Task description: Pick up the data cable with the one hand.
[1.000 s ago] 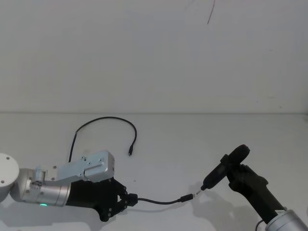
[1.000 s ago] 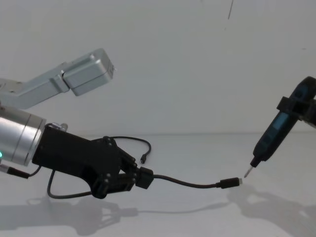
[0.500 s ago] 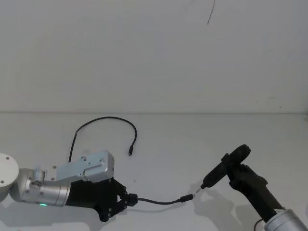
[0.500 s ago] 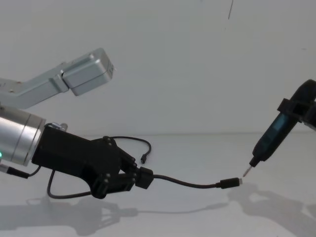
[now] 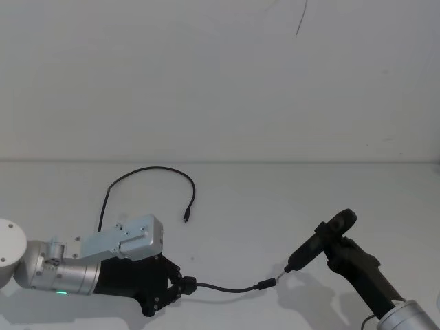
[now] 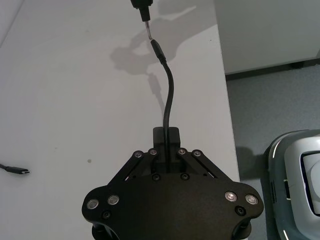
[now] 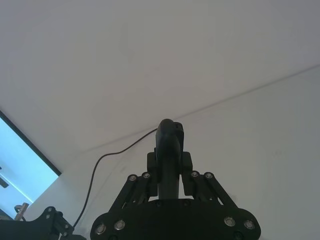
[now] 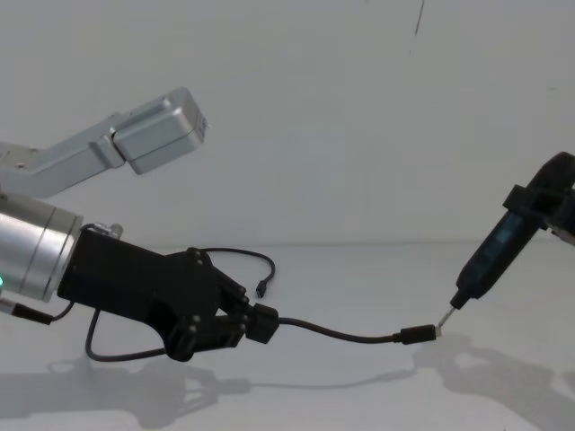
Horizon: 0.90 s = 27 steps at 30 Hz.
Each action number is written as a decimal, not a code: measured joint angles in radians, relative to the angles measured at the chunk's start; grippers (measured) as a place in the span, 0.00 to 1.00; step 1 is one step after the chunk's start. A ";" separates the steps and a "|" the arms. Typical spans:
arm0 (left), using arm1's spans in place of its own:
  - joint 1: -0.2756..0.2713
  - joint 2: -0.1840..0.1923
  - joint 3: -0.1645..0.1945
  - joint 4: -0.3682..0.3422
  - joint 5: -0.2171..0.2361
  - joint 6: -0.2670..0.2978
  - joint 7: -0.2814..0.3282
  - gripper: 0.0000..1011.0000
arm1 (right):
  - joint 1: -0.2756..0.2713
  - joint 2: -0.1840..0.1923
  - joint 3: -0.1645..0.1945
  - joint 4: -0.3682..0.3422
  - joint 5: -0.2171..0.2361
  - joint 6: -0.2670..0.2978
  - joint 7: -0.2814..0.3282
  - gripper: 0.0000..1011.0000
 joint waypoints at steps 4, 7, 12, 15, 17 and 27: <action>0.000 0.000 0.000 0.000 0.000 0.000 0.000 0.05 | -0.001 0.003 -0.002 -0.001 0.007 0.003 0.000 0.26; 0.000 0.000 0.000 0.000 0.000 0.000 0.000 0.05 | -0.003 0.005 -0.004 -0.002 0.012 0.004 0.001 0.26; 0.000 0.000 0.000 0.000 0.000 0.000 0.000 0.05 | -0.004 0.008 -0.008 -0.005 0.017 0.004 0.000 0.26; 0.000 0.000 0.000 0.000 0.000 0.000 0.000 0.05 | -0.005 0.009 -0.010 -0.006 0.019 0.003 0.000 0.26; 0.000 0.000 0.000 0.000 0.000 0.000 0.000 0.05 | -0.005 0.010 -0.010 -0.007 0.020 0.003 0.000 0.26; 0.000 0.000 0.000 0.000 0.000 0.000 0.000 0.05 | -0.006 0.012 -0.013 -0.008 0.024 0.002 -0.001 0.26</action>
